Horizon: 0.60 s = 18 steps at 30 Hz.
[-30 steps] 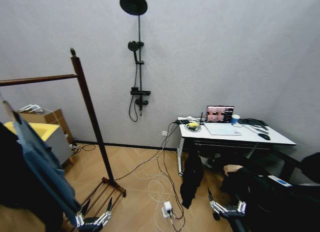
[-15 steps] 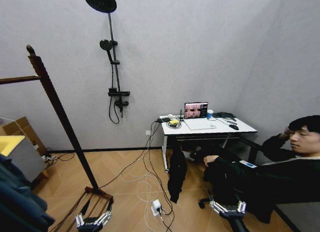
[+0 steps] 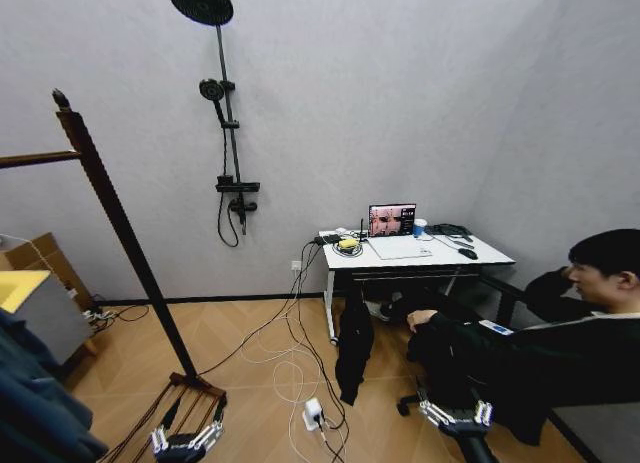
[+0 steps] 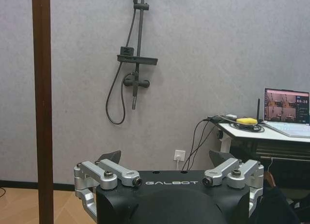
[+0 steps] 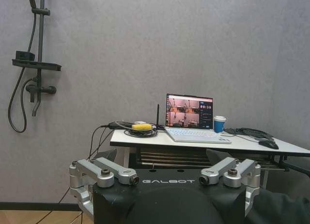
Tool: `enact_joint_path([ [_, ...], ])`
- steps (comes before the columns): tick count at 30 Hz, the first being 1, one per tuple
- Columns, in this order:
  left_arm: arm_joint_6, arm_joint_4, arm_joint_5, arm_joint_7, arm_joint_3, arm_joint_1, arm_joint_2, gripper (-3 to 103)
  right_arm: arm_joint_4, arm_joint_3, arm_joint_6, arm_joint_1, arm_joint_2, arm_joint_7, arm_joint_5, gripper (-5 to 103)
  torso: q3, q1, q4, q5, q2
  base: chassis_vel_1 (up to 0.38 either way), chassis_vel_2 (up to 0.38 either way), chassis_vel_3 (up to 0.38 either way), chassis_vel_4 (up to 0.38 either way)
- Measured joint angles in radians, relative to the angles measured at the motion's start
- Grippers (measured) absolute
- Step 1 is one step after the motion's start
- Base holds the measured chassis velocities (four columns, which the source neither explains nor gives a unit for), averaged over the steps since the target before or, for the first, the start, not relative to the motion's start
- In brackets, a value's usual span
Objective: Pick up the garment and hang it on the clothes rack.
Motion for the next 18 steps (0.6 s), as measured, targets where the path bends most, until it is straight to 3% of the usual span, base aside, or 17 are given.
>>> enact_joint_path([
  [8,0.0,0.0,0.0,0.0,0.0,0.0,0.0,100,0.0,0.0,0.0,0.0,0.0,0.0,0.0,100,0.0,0.0,-0.0001,-0.0001,0.0,0.061,-0.055,-0.063,0.055],
  [18,0.0,0.0,0.0,0.0,0.0,0.0,0.0,100,0.0,0.0,0.0,0.0,0.0,0.0,0.0,100,0.0,0.0,-0.0001,-0.0002,0.0,0.19,-0.209,-0.206,0.211],
])
